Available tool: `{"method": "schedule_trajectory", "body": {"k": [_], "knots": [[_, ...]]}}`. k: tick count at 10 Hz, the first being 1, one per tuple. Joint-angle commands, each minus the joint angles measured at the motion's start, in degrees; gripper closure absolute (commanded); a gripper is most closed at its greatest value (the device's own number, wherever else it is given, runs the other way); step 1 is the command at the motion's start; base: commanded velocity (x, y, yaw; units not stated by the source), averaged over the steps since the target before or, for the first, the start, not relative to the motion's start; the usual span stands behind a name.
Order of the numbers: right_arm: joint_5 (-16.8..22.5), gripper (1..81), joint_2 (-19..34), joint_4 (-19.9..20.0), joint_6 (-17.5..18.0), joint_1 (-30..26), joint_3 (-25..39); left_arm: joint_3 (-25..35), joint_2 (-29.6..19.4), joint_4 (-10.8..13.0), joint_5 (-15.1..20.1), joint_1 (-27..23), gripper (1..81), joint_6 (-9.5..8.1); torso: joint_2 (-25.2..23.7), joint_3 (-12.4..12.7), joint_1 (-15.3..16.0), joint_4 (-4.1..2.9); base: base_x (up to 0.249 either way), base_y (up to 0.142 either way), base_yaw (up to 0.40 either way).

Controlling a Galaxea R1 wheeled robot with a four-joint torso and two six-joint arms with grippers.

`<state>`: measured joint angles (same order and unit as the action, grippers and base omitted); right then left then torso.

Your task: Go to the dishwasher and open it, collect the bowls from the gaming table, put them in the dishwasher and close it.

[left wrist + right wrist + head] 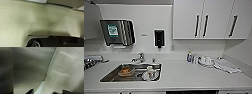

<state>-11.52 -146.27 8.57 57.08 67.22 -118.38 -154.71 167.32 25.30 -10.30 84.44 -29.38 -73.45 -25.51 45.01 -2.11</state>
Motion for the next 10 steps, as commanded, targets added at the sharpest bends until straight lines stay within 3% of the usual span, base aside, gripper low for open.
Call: {"method": "schedule_trajectory", "body": {"k": [1, 4, 6, 10], "knots": [[2.2, 1.0, 6.49, -2.59, 0.14, -14.85, 6.6, -0.24, -0.49, -0.25, 1.78, -3.89, 1.0, -0.06, 0.0, 0.0, 0.0, 0.0, 0.0, 0.0, 0.0], [8.44, 1.0, 4.65, -6.02, 0.05, -24.17, 5.98, -0.24, -0.66, -0.25, 1.95, -3.71, 1.0, -0.06, 0.0, 0.0, 0.0, 0.0, 0.0, 0.0, 0.0], [13.18, 1.0, 0.45, -7.51, -0.39, -28.14, 2.13, -0.24, -0.75, -0.25, 1.95, -3.62, 1.0, -0.06, 0.0, -0.02, 0.0, 0.0, 0.0, 0.0, 0.0], [15.56, 1.0, -5.63, -10.33, -0.39, -31.74, -3.07, -0.24, -0.93, -0.33, 1.95, -3.36, 1.0, -0.06, 0.0, -0.07, 0.0, 0.02, 0.0, 0.0, 0.0]]}}
